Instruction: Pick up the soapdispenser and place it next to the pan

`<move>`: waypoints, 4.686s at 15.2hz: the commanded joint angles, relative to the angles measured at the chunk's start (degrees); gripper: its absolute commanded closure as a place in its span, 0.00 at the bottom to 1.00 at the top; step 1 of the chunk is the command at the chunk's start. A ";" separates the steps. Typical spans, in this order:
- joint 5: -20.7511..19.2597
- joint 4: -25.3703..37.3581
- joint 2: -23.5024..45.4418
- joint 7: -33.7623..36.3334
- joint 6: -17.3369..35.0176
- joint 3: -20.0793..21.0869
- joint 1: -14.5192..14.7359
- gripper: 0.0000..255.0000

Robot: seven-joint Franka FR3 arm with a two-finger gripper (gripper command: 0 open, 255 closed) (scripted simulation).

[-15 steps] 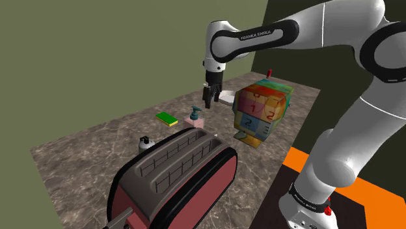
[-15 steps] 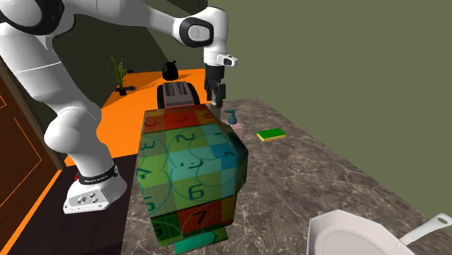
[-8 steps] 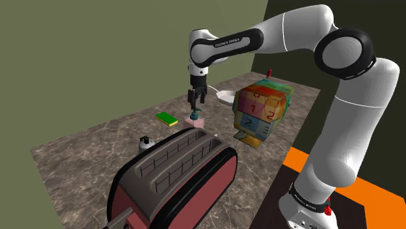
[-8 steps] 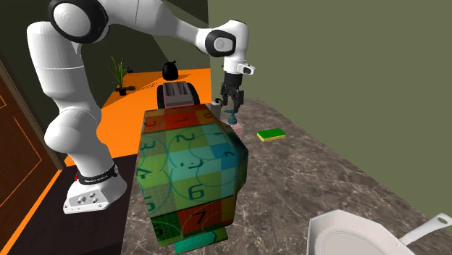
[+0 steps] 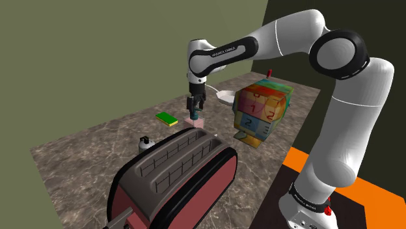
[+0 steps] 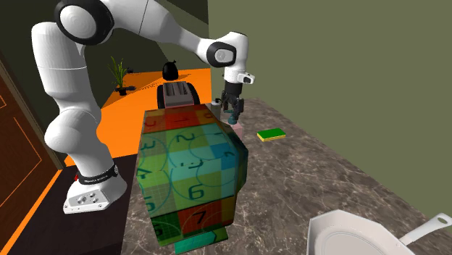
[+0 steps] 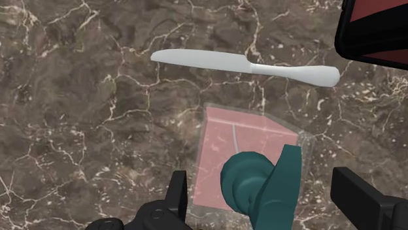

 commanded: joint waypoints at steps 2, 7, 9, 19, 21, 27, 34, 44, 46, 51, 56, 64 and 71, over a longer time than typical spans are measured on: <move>0.00 -0.38 -0.05 0.04 0.36 0.02 0.02 0.00; 0.00 -0.37 -0.04 0.04 0.35 0.02 0.02 1.00; 0.00 -0.37 -0.04 0.04 0.35 0.02 0.02 1.00; 0.04 1.09 -0.74 0.02 -1.80 0.02 0.02 1.00; 0.05 2.16 -1.11 0.01 -3.25 0.03 0.01 1.00; 0.10 5.66 -2.02 -0.02 -7.65 0.03 0.01 1.00; 0.12 10.42 -2.52 -0.03 -12.91 0.04 0.01 1.00; 0.11 18.65 -2.12 -0.01 -20.74 0.05 0.03 1.00; 0.10 20.53 -1.87 0.00 -22.37 0.06 0.04 1.00; 0.06 25.67 -0.93 0.03 -26.57 0.07 0.07 1.00; 0.00 31.55 0.50 0.07 -31.02 0.10 0.12 1.00; -0.17 43.29 4.23 0.17 -39.04 0.15 0.27 1.00; -0.25 42.58 5.63 -5.93 -36.90 -2.10 -3.61 1.00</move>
